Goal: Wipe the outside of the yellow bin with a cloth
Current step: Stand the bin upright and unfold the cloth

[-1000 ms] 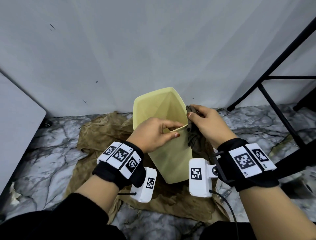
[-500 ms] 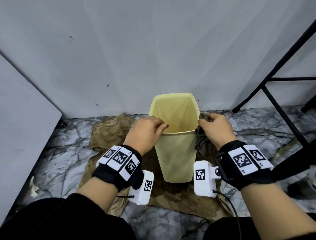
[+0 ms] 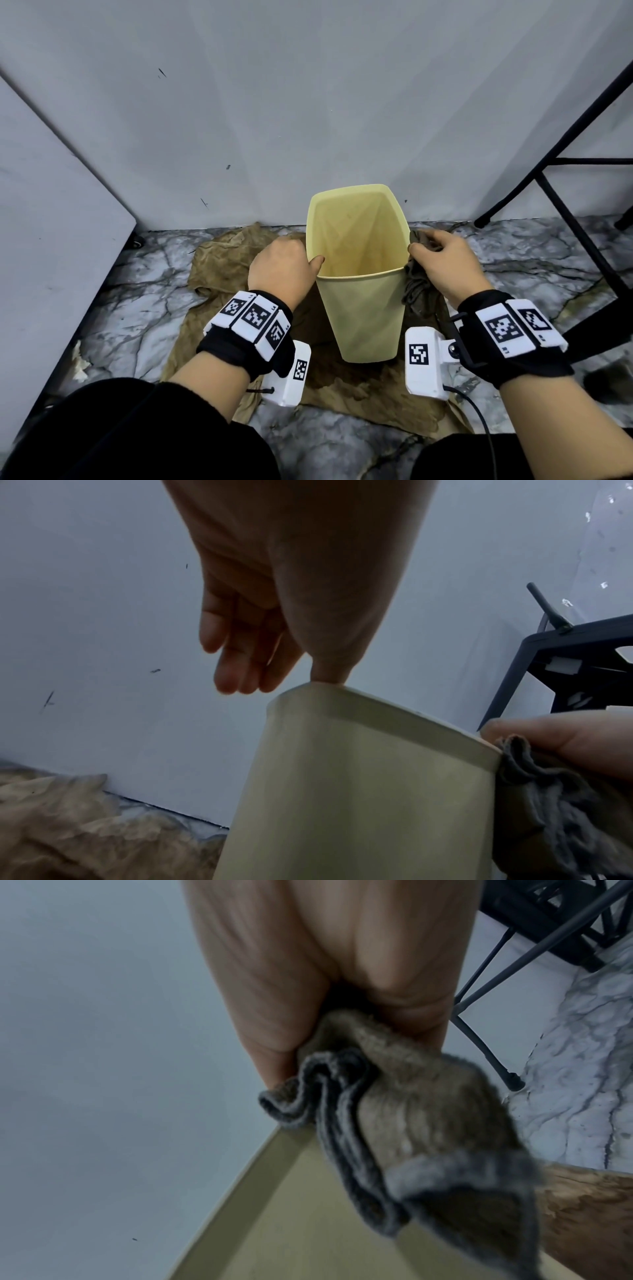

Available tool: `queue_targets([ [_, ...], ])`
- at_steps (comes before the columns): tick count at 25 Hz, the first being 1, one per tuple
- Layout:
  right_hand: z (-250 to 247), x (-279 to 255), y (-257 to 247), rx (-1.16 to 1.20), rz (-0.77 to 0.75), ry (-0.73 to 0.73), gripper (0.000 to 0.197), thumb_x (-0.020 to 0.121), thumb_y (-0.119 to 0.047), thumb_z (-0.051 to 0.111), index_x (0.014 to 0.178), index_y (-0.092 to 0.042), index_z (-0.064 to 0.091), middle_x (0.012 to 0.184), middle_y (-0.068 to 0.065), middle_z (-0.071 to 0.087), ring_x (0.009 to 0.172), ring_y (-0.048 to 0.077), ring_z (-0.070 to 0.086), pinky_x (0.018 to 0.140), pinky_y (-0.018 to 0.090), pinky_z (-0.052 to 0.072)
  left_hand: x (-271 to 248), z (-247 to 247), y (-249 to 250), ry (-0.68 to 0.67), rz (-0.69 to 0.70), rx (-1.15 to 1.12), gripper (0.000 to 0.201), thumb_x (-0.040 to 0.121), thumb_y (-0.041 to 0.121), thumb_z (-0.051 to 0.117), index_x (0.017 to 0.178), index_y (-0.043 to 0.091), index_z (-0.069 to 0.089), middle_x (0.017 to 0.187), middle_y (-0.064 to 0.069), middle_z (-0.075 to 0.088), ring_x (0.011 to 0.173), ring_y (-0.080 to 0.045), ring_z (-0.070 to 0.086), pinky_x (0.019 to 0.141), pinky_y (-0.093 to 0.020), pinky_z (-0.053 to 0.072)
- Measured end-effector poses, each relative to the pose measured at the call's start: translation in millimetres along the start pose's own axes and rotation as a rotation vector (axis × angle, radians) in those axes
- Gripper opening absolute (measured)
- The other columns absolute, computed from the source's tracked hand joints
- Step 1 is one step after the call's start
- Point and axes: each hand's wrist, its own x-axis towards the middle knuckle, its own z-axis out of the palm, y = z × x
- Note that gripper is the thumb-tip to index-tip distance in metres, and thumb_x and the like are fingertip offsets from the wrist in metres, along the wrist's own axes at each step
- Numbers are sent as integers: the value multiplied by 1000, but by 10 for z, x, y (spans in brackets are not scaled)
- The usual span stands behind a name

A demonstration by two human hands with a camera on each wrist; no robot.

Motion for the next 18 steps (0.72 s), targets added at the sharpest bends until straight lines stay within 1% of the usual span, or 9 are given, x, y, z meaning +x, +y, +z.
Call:
queue_targets([
  [2,-22,-4,11,3,3,-41,20,71,-27,55,88,-26,64,88,7,71,89,30,64,88,48,52,-8,9,4,-79,-68,-24,43,85,46,51,85,4,60,82,-10,54,84,-30,59,65,-34,44],
  [4,-43,-20,19,-18,0,-76,13,71,-27,54,79,-24,64,78,4,69,86,32,64,85,49,53,11,57,-28,-117,-60,-131,38,83,43,54,75,6,56,75,-7,54,79,-28,58,67,-34,47],
  [5,-54,-28,28,-28,-12,-86,11,72,-24,54,77,-23,63,74,3,67,84,33,64,84,49,53,19,88,-47,-118,-52,-200,35,82,39,56,76,5,57,75,-7,59,80,-27,59,70,-34,48],
  [7,-71,-50,39,-12,-25,-94,11,74,-19,55,78,-22,64,70,2,66,79,32,64,82,49,53,9,128,-72,-91,-53,-327,28,80,31,57,86,4,64,81,-10,68,85,-25,62,77,-32,49],
  [9,-74,-57,37,29,-40,-91,15,75,-15,55,81,-24,65,68,1,66,73,27,63,81,47,52,-8,104,-77,-18,-40,-419,24,80,25,56,91,6,67,84,-11,71,86,-24,63,80,-29,48],
  [12,23,-45,-8,119,-56,-86,24,78,-9,53,94,-24,65,71,3,67,65,20,63,80,43,53,51,7,-123,125,-29,-510,23,81,20,56,95,7,68,87,-11,72,84,-24,65,81,-26,47],
  [14,151,-19,1,147,-86,-87,28,79,-11,53,101,-25,64,79,4,70,70,19,65,81,41,54,111,-11,-191,191,-42,-511,23,81,19,57,97,8,68,88,-11,73,85,-23,65,80,-24,45],
  [16,276,23,44,161,-83,-79,33,79,-16,55,110,-26,61,89,2,71,81,19,66,86,39,53,130,51,-259,209,-45,-516,23,81,19,58,99,10,68,90,-11,73,84,-22,66,81,-25,46],
  [18,379,53,91,184,-64,-96,35,83,-12,54,117,-21,57,91,0,69,80,16,64,86,34,51,124,168,-329,193,-70,-520,23,81,20,59,100,10,68,91,-11,73,84,-22,66,82,-26,48],
])
